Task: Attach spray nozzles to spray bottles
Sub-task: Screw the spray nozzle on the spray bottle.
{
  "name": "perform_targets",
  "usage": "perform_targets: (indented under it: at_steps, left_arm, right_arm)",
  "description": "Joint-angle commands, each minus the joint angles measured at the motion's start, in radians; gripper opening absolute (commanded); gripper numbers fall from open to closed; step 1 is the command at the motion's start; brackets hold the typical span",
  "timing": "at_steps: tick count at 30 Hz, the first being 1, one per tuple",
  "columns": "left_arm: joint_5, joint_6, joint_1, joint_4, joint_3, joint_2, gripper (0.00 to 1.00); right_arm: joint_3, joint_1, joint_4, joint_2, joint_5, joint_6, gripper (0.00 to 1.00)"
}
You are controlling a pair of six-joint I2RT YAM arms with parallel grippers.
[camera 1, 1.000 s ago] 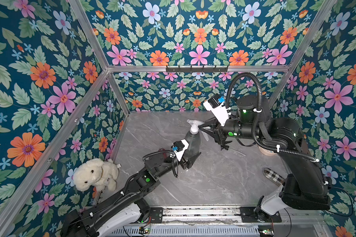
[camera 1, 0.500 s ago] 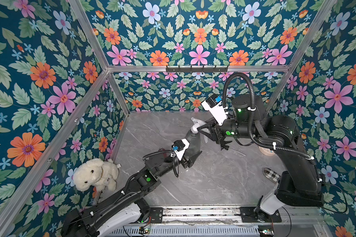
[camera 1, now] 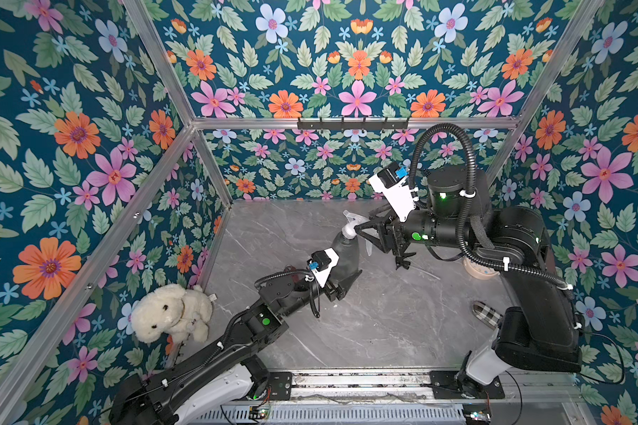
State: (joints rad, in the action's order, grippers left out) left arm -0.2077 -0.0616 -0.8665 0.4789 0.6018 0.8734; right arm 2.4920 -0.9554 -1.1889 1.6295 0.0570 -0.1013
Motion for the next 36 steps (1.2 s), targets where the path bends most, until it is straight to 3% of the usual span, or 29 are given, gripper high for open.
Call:
perform_targets:
  at_steps: [1, 6, 10, 15, 23, 31, 36]
  left_arm:
    - [-0.017, -0.01, 0.0, 0.046, 0.007, 0.003, 0.0]
    - [-0.051, -0.025, 0.001, 0.031, 0.012, 0.017, 0.0]
    - [-0.081, -0.027, 0.0, 0.027, 0.01, 0.021, 0.0]
    - [-0.125, -0.035, -0.001, 0.009, 0.012, 0.022, 0.0]
    - [-0.147, -0.034, -0.005, 0.005, 0.004, 0.024, 0.0]
    - [-0.142, -0.035, -0.005, 0.007, 0.003, 0.02, 0.0]
    - [-0.125, -0.029, -0.006, 0.019, -0.002, 0.015, 0.0]
  right_arm:
    - [0.034, -0.002, -0.043, 0.01, 0.016, 0.007, 0.46]
    - [0.107, -0.001, -0.119, 0.075, 0.02, 0.018, 0.13]
    - [0.096, -0.001, -0.124, 0.078, 0.019, 0.022, 0.02]
    - [0.106, 0.0, -0.126, 0.087, 0.016, 0.028, 0.03]
    - [0.12, 0.001, -0.111, 0.086, 0.007, 0.032, 0.19]
    - [0.142, 0.002, -0.113, 0.101, 0.006, 0.034, 0.27]
    - [0.124, 0.002, -0.102, 0.09, -0.002, 0.029, 0.21]
